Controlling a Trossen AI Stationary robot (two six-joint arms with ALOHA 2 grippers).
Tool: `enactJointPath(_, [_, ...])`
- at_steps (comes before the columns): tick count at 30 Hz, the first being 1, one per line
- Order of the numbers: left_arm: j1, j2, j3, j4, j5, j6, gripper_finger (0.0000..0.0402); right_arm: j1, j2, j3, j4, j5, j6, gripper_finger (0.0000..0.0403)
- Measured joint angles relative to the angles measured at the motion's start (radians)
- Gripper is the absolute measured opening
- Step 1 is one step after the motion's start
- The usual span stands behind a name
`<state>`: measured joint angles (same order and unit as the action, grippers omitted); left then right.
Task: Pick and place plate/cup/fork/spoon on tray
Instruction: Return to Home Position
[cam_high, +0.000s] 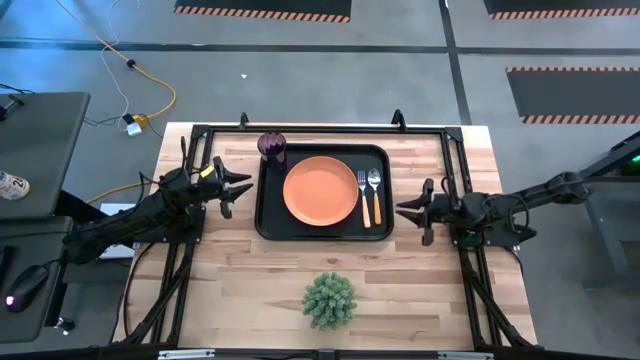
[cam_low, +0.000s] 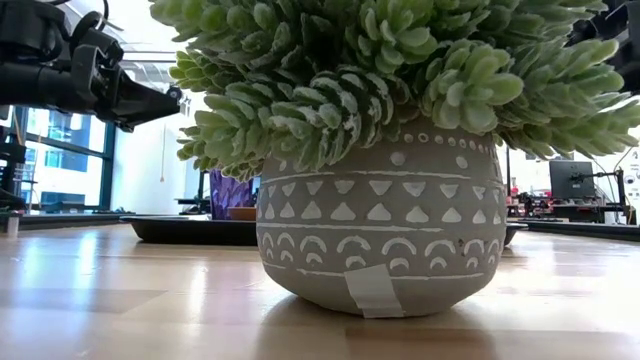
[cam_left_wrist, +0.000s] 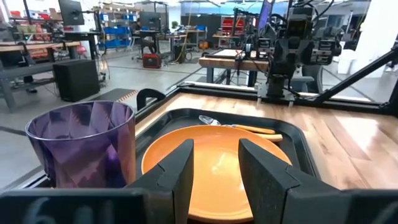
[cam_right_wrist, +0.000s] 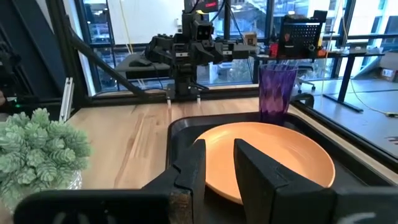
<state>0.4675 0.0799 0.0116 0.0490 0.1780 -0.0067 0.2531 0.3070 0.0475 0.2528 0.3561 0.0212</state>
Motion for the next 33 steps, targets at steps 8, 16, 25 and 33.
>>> enactJointPath(8, [0.0, 0.0, 0.0, -0.006, -0.005, 0.085, 0.0117, 0.0, -0.064, 0.0, -0.077, 0.062, -0.02, 0.0075])
enactJointPath(16, [0.0, 0.0, 0.0, -0.008, -0.01, 0.109, 0.0117, -0.026, -0.152, 0.0, -0.102, 0.116, -0.106, 0.0075])
enactJointPath(25, [0.0, 0.0, 0.0, -0.008, -0.01, 0.097, 0.0117, -0.039, -0.243, 0.0, -0.259, 0.06, -0.022, 0.0075])
enactJointPath(33, [0.0, 0.0, 0.0, -0.008, -0.01, 0.097, 0.0117, -0.039, -0.243, 0.0, -0.273, 0.054, 0.01, 0.0075])
